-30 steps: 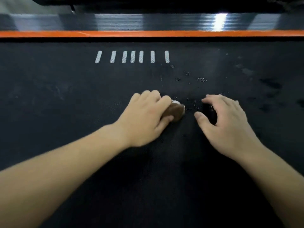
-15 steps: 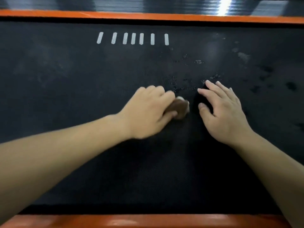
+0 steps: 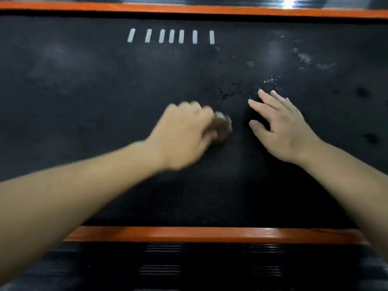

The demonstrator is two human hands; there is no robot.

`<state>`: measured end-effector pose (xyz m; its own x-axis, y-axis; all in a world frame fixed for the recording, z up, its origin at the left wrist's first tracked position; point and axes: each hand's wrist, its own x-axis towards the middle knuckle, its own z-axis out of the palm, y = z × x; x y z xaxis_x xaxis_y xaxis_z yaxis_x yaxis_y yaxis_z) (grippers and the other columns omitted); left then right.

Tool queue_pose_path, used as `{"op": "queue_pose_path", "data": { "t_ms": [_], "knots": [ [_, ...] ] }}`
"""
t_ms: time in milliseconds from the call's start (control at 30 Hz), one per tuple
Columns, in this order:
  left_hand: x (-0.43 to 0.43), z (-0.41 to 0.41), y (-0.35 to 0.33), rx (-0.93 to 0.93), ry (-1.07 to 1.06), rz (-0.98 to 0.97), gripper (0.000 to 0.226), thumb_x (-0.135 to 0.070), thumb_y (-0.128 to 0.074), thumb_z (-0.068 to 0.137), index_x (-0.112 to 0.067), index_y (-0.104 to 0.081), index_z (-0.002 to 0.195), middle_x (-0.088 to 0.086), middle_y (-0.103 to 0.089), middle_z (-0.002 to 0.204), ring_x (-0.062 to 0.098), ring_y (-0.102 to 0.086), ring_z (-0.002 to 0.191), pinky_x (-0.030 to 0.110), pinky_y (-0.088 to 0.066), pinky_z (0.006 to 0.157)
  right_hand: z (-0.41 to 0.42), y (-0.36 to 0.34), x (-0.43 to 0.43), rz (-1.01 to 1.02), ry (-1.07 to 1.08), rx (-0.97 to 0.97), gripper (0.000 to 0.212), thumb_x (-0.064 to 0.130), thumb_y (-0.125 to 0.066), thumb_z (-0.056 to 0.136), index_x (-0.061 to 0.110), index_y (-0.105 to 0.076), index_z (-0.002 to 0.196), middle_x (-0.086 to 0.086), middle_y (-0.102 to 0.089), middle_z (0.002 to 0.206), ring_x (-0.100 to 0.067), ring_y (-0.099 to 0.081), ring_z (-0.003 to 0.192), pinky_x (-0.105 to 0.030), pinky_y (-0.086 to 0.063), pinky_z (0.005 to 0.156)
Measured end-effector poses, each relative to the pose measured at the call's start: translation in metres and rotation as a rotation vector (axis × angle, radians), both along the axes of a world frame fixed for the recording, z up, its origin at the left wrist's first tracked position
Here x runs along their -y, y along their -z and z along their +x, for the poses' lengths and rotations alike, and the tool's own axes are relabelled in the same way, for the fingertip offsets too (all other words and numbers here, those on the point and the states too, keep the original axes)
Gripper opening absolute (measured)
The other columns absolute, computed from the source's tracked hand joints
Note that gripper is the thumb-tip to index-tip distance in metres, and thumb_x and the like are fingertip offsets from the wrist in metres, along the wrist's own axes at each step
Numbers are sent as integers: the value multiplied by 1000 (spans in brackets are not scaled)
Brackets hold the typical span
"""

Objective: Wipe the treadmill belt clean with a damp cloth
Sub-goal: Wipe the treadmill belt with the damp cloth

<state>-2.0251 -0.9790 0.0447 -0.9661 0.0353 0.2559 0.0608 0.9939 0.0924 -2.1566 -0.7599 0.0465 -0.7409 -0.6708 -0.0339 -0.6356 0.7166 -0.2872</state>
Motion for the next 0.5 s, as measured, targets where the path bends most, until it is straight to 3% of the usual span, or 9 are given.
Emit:
{"op": "queue_pose_path", "data": {
  "t_ms": [67,100,267,333,433,500],
  "knots": [
    [24,-23,-2,26,-201,45,33,-45,-47,96,-14,-51,103,15,-59,102,39,-57,92,48,-43,77,3,0,-15,32,-29,-8,63,55,-33,95,30,-38,152,3,-19,166,-18,-8,154,-44,-6,125],
    [24,-22,-1,40,-203,74,32,-45,-49,96,-13,-50,103,15,-58,102,39,-56,93,49,-44,79,5,0,-24,39,-39,-15,63,57,-33,96,30,-38,152,3,-20,165,-19,-8,154,-45,-8,125],
    [-30,53,1,22,196,142,31,-47,-43,93,-18,-52,98,2,-51,93,28,-49,82,44,-41,71,14,3,-43,22,-72,-66,72,64,-26,91,29,-41,151,0,-24,164,-24,-13,154,-51,-12,124],
    [-24,46,1,42,243,98,31,-48,-42,94,-19,-51,98,0,-50,93,26,-49,82,44,-41,72,14,4,-38,31,-52,-73,72,65,-24,90,30,-39,151,0,-23,165,-24,-12,154,-49,-9,125],
    [0,-21,2,-16,-17,-25,38,-50,-39,94,-16,-50,105,11,-58,102,37,-57,93,47,-41,77,4,5,-24,43,-19,-54,74,66,-20,89,33,-35,153,3,-18,166,-20,-7,154,-44,-4,125],
    [19,-71,3,47,-261,52,38,-47,-46,98,-13,-49,113,16,-59,113,40,-56,105,48,-39,86,-2,5,-15,35,26,-53,70,64,-22,90,34,-34,153,5,-17,166,-17,-6,154,-42,-4,125]
  ]
}}
